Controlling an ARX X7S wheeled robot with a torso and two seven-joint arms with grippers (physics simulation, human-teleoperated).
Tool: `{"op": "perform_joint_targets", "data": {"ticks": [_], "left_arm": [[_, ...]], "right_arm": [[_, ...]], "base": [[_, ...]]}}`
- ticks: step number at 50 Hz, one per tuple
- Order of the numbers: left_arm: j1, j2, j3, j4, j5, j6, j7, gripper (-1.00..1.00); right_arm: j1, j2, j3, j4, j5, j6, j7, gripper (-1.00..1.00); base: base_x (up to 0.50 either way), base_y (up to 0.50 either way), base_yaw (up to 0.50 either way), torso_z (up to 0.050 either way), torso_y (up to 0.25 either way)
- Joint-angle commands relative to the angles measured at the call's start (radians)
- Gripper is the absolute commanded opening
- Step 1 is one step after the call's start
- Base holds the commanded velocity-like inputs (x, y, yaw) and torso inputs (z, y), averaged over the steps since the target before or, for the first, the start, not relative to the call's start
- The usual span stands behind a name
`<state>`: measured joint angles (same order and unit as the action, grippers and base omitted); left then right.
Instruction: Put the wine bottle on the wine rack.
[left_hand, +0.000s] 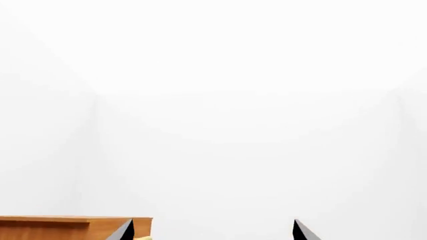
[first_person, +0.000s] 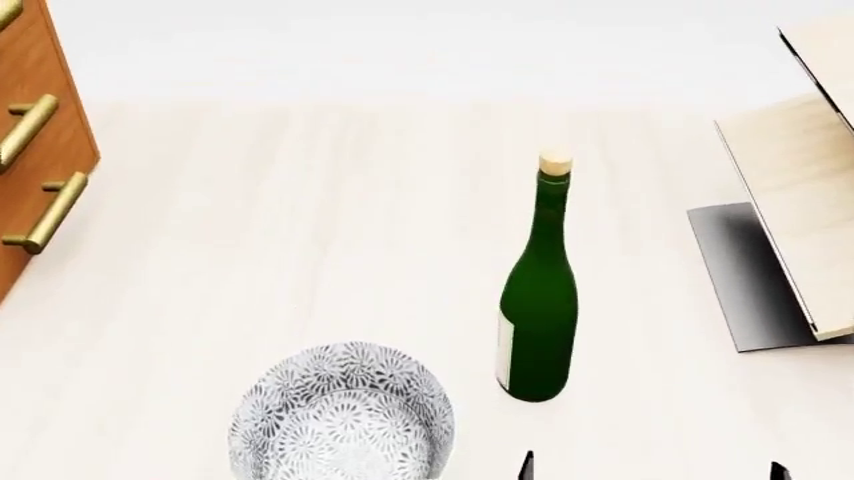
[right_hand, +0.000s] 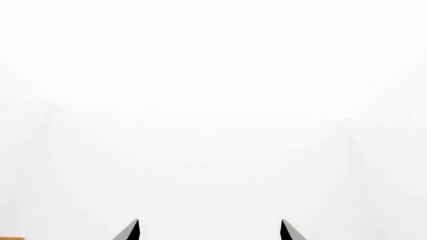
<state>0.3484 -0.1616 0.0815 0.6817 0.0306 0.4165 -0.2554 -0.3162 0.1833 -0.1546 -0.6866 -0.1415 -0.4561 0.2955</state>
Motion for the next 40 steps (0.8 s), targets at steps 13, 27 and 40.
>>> {"op": "perform_joint_targets", "data": {"ticks": [13, 27, 40], "left_arm": [[0.005, -0.019, 0.013, 0.009, 0.005, -0.007, -0.024, 1.0], [0.004, -0.028, 0.022, 0.004, 0.009, -0.005, -0.036, 1.0], [0.004, -0.037, 0.026, 0.008, 0.009, -0.01, -0.048, 1.0]], "right_arm": [[0.007, 0.016, -0.016, 0.016, -0.004, 0.007, 0.017, 1.0], [0.029, 0.017, -0.029, 0.018, 0.022, 0.115, 0.009, 1.0], [0.029, 0.031, -0.041, 0.011, 0.033, 0.128, 0.008, 1.0]], "base": [[0.33, -0.01, 0.0, 0.0, 0.0], [0.13, 0.0, 0.0, 0.0, 0.0], [0.0, -0.12, 0.0, 0.0, 0.0]]}}
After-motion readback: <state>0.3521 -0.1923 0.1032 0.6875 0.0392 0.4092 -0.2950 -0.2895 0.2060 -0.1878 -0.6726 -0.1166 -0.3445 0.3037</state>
